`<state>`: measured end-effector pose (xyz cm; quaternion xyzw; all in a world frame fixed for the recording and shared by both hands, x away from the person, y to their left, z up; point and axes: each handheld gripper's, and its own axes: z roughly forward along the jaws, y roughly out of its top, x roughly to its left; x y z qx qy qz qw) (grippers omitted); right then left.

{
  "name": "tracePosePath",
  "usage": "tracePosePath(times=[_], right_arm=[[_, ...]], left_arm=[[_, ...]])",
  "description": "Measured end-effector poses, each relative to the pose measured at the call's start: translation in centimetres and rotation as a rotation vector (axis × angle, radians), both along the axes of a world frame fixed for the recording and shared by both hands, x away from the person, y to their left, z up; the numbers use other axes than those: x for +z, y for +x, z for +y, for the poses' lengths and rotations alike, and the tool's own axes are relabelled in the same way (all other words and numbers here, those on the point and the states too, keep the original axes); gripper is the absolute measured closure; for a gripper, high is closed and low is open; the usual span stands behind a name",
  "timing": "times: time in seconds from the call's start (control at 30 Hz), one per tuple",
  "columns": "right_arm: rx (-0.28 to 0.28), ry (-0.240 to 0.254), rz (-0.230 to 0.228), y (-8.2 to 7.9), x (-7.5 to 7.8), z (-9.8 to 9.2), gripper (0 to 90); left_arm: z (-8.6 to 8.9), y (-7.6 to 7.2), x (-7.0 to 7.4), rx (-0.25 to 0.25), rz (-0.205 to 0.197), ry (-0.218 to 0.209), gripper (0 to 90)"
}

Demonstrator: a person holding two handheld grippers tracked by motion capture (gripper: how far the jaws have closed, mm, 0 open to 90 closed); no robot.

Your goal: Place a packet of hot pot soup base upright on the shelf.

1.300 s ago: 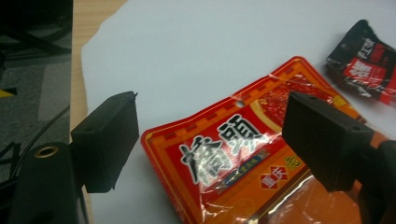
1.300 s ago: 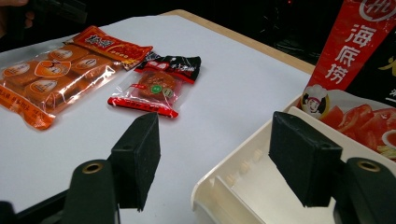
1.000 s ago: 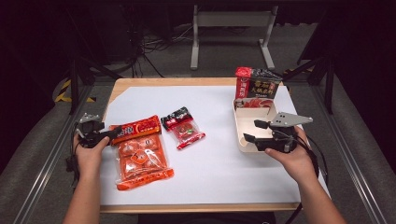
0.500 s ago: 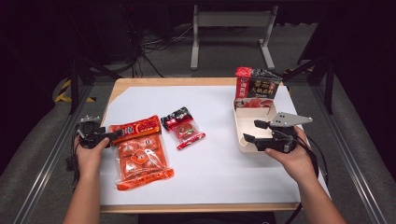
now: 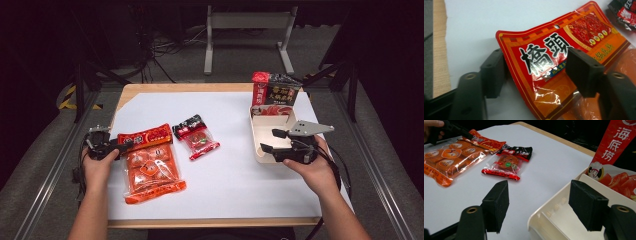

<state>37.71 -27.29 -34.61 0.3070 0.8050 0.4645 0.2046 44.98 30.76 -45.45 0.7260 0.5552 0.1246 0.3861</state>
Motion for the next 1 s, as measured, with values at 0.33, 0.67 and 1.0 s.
tracePosePath(times=[0.33, 0.67, 1.0], right_arm=[[0.0, 0.004, 0.003, 0.03, -0.06, 0.06, 33.0], [0.001, 0.005, 0.006, 0.05, -0.11, 0.06, 33.0], [0.01, -0.001, 0.007, 0.02, -0.22, 0.32, 33.0]], left_arm=[[0.02, -0.01, -0.2, -0.013, -0.006, -0.079, 46.0], [0.17, 0.35, -0.62, 0.03, 0.012, -0.119, 79.5], [0.29, 0.24, -0.46, 0.019, 0.001, -0.134, 89.8]])
